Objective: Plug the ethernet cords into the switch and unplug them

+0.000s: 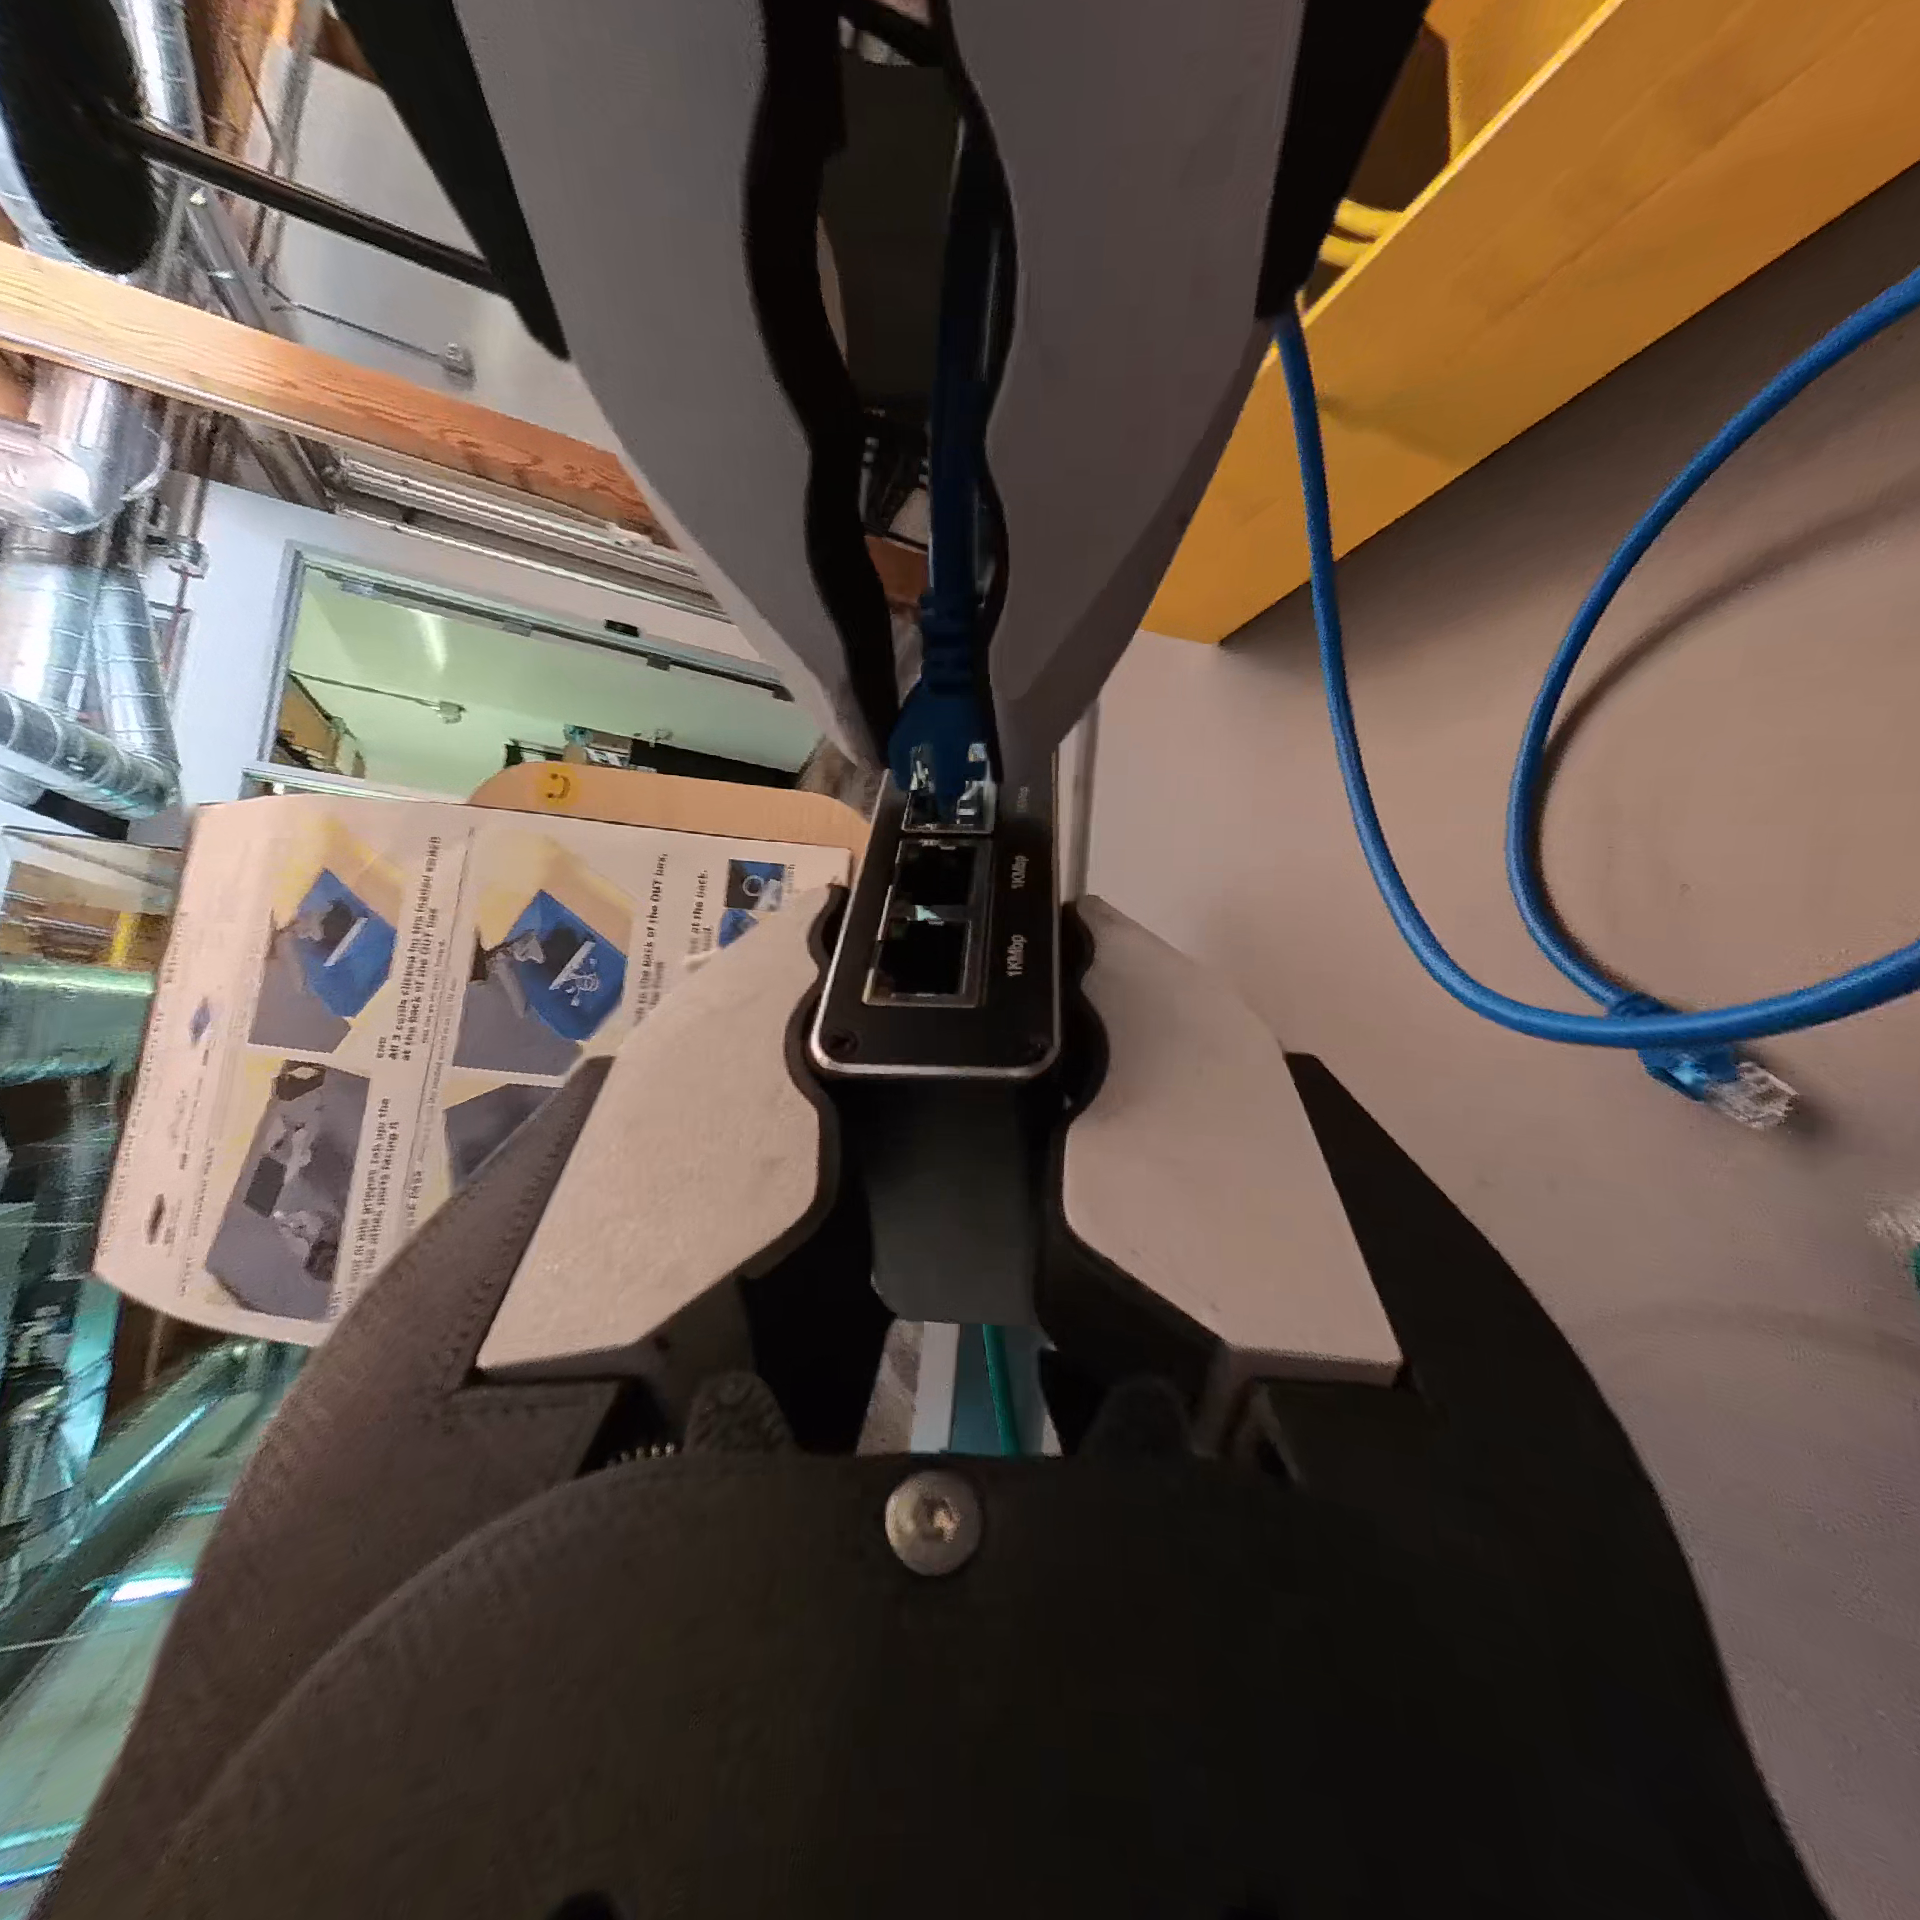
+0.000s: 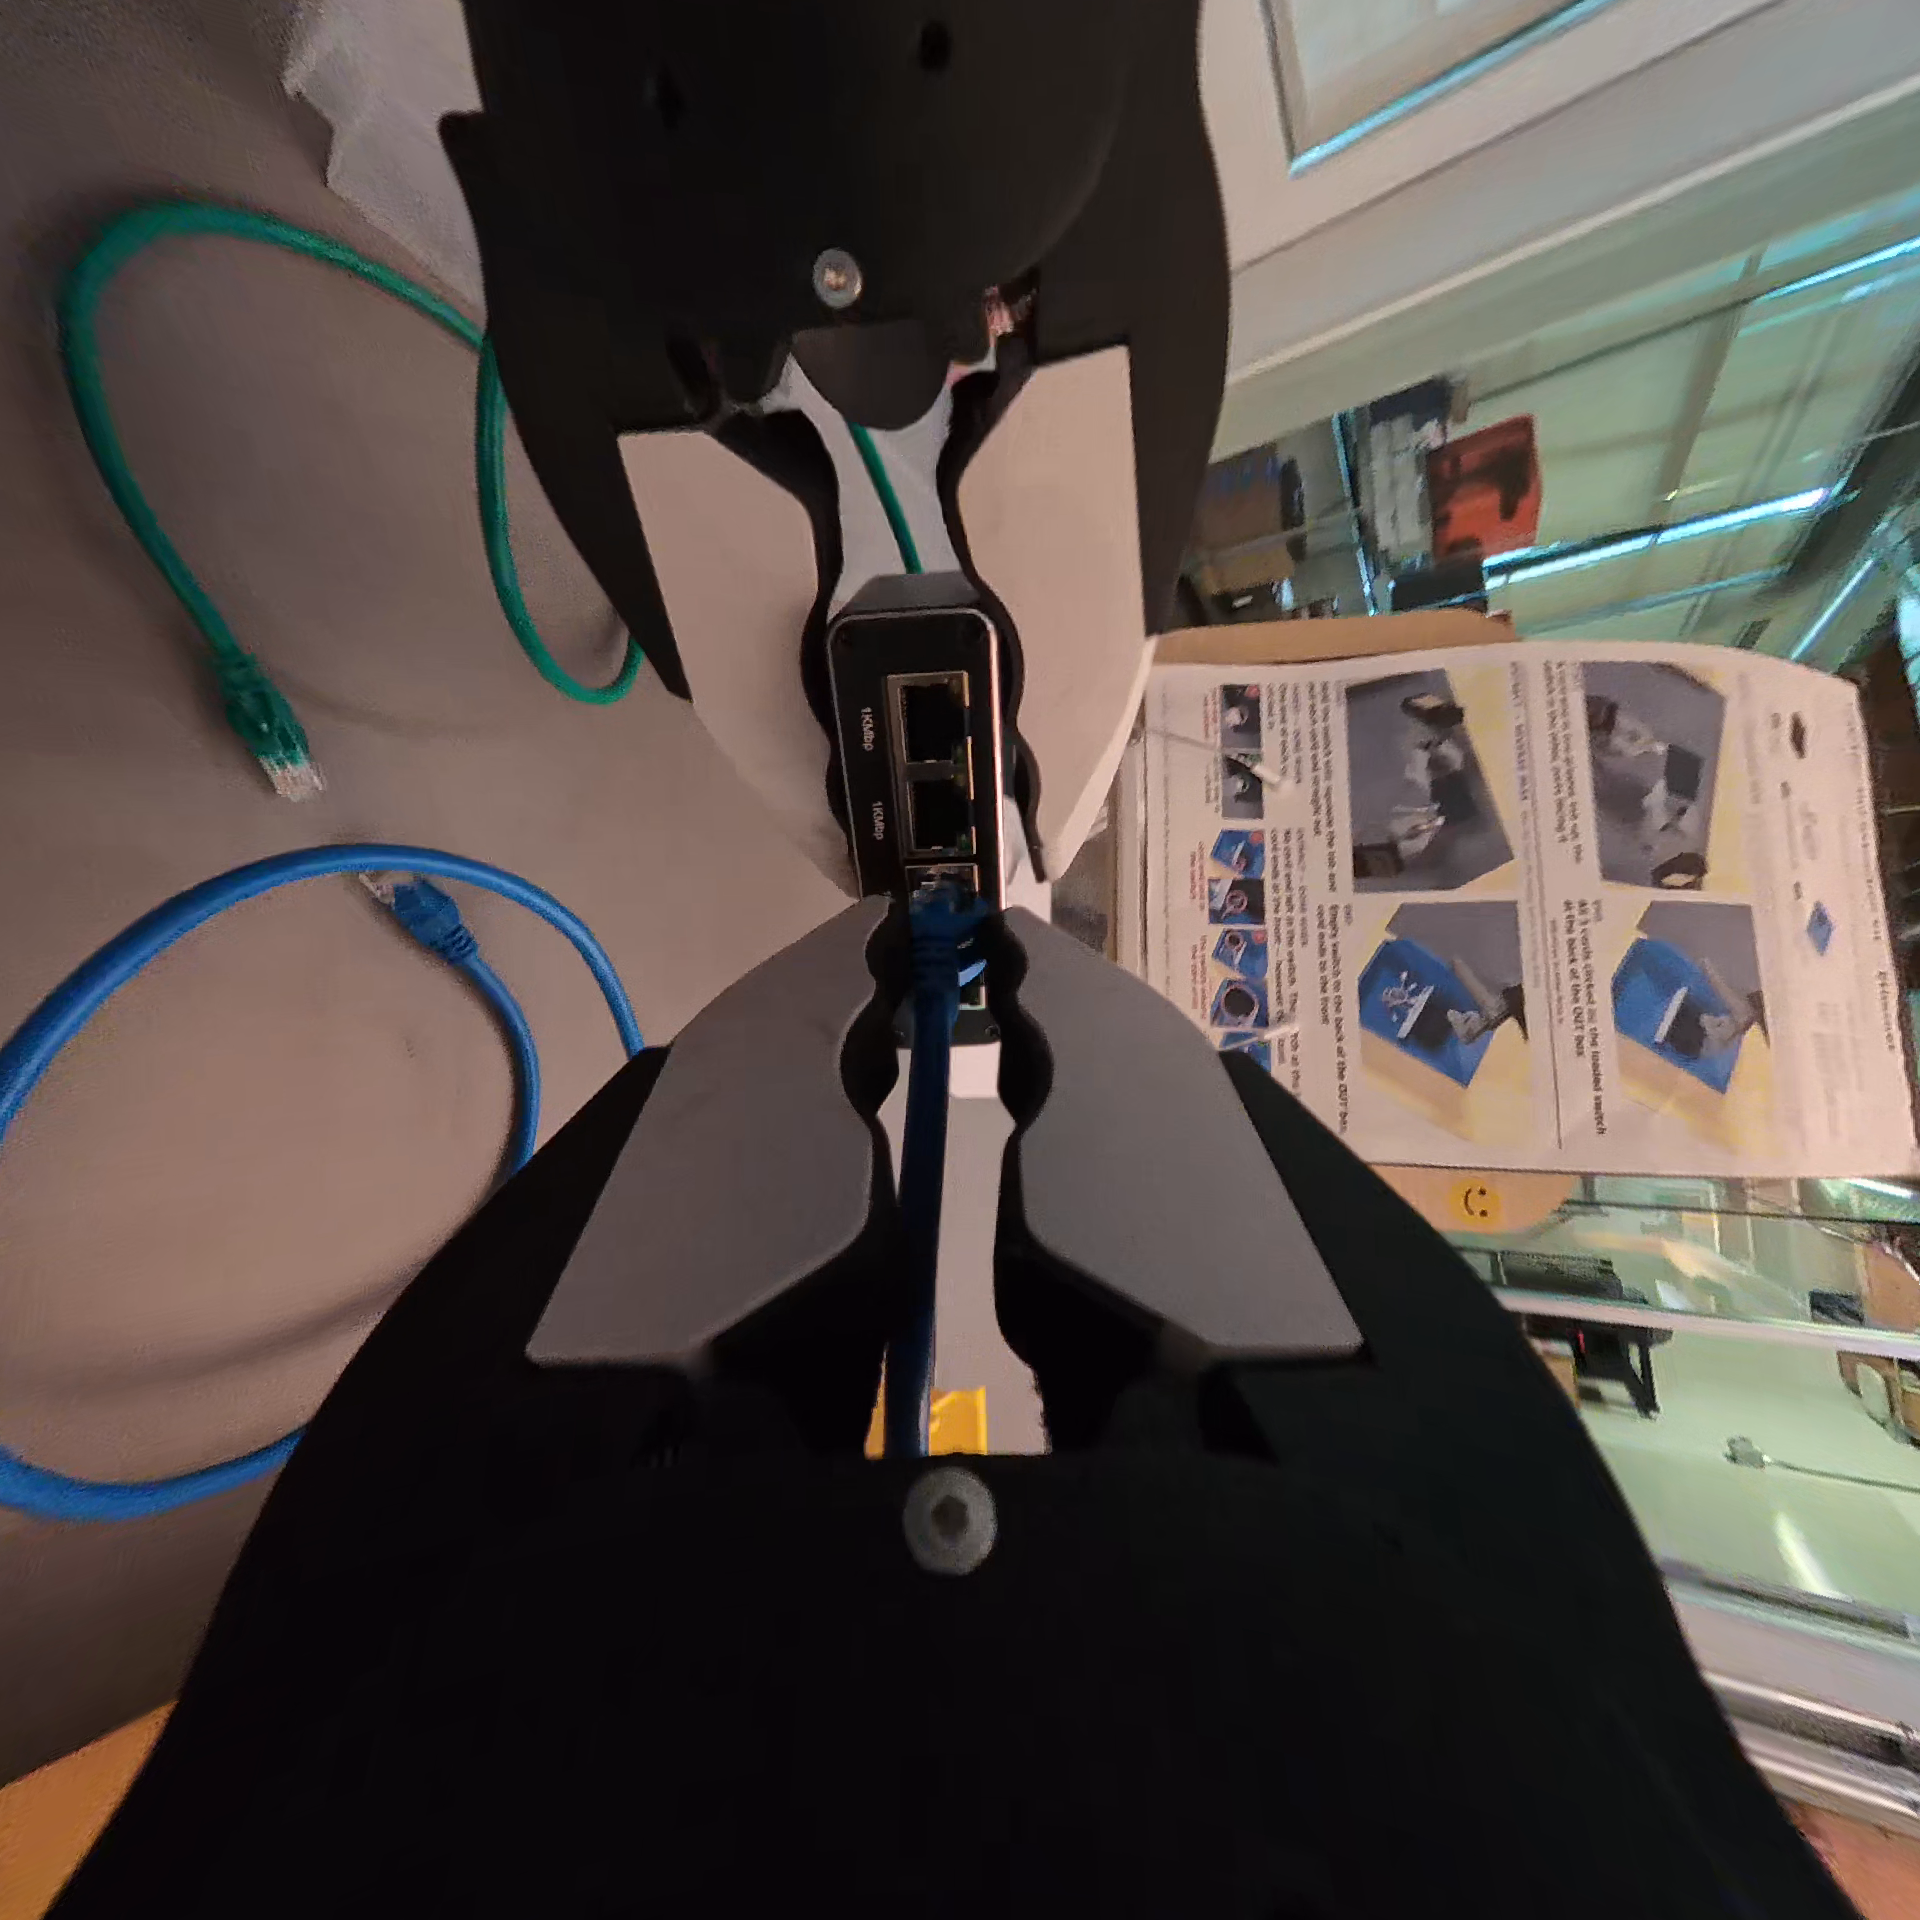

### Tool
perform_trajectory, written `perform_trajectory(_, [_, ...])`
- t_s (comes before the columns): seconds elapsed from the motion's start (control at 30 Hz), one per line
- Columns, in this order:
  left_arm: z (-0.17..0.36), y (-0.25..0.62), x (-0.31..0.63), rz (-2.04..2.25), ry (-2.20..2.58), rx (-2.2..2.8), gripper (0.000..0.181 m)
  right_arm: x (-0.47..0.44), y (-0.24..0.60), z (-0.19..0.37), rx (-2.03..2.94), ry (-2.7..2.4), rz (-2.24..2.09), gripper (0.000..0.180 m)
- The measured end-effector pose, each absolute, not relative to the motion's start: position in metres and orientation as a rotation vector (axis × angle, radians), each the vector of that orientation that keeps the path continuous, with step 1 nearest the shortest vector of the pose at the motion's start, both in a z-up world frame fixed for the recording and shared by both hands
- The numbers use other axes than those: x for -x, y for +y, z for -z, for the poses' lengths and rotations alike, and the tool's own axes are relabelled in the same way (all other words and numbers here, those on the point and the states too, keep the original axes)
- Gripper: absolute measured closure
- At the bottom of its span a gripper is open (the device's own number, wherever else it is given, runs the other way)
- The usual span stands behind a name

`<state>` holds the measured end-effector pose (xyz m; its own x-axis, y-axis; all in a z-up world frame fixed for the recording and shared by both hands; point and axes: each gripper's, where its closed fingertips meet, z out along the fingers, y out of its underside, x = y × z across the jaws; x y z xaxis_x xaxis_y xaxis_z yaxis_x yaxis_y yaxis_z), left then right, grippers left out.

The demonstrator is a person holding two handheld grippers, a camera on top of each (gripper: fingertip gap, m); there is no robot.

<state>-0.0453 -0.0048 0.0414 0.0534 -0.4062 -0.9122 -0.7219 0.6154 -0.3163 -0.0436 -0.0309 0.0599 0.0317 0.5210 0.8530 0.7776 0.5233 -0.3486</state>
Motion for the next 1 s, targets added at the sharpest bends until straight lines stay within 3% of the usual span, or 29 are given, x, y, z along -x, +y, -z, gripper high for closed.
perform_trajectory(0.47, [-0.044, -0.001, 0.051, -0.376, 1.579, 0.978, 0.143, 0.048, -0.024, -0.060, 1.074, -1.593, 0.271, 0.164])
perform_trajectory(1.0, [-0.006, 0.001, 0.036, -0.434, 1.732, 0.966, 0.143, 0.029, -0.030, -0.015, 1.333, -1.779, 0.175, 0.162])
